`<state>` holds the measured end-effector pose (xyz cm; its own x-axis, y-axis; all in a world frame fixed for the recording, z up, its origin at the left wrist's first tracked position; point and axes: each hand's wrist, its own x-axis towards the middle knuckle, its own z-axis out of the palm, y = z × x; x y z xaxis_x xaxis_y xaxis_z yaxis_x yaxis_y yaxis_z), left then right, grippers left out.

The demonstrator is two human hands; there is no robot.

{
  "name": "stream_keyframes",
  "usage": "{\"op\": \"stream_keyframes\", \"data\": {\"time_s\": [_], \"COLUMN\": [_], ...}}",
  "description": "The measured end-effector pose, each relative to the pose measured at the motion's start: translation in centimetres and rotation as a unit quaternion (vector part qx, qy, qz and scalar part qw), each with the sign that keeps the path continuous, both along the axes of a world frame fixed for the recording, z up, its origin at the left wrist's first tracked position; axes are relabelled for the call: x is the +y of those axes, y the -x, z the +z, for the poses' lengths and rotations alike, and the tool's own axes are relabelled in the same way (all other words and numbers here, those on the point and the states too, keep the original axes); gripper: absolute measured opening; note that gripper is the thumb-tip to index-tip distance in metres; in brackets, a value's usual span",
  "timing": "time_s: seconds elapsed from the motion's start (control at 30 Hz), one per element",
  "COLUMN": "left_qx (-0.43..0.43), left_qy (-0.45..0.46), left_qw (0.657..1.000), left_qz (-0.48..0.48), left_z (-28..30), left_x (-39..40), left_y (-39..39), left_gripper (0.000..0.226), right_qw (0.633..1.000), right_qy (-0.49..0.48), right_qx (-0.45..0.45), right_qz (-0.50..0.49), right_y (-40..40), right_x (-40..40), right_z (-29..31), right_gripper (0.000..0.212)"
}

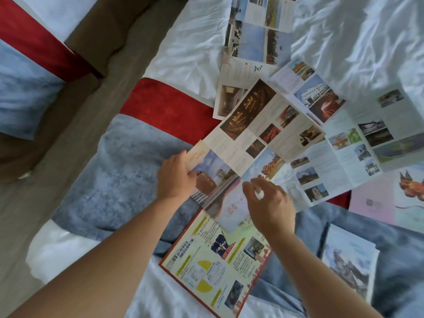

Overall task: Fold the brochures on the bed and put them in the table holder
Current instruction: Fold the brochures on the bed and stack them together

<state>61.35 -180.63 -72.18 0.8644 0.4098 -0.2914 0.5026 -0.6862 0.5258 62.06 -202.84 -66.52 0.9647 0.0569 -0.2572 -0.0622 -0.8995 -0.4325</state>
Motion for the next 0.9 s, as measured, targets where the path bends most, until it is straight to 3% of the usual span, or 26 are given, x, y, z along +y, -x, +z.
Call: {"op": "stream_keyframes", "data": {"time_s": [0.1,0.23,0.33,0.47,0.63,0.73,0.87,0.9], "left_qx": [0.019,-0.024,0.000,0.015,-0.035,-0.052,-0.064,-0.074], "left_qy": [-0.045,-0.029,0.038,0.159,0.206,0.216,0.168,0.147], "left_qw": [0.999,0.999,0.999,0.979,0.965,0.963,0.977,0.980], "left_qz": [-0.010,-0.006,0.036,0.124,0.161,0.152,0.116,0.111], "left_z": [-0.2,0.2,0.6,1.8,3.7,4.0,4.0,4.0], "left_x": [-0.9,-2.6,-3.5,-3.7,-3.2,-3.3,-3.6,-3.7], "left_y": [-0.4,-0.3,0.0,0.2,1.0,2.4,3.7,3.9], "left_gripper": [0.058,0.021,0.003,0.006,0.014,0.020,0.011,0.012], "right_qw": [0.993,0.988,0.986,0.985,0.987,0.987,0.988,0.988], "right_qy": [0.053,0.071,0.086,0.084,0.050,0.042,-0.021,-0.036], "right_qx": [0.076,0.085,0.067,0.036,0.023,0.033,-0.017,-0.014], "right_qz": [0.069,0.106,0.125,0.143,0.153,0.152,0.149,0.148], "right_y": [0.4,1.4,1.7,1.8,2.2,2.8,3.9,4.2], "right_x": [-1.2,-1.4,-1.0,-0.3,0.6,0.9,1.1,1.2], "right_z": [-0.9,-1.2,-1.3,-1.3,-0.8,-0.6,0.1,0.6], "right_gripper": [0.055,0.065,0.070,0.077,0.081,0.066,0.007,0.008]}}
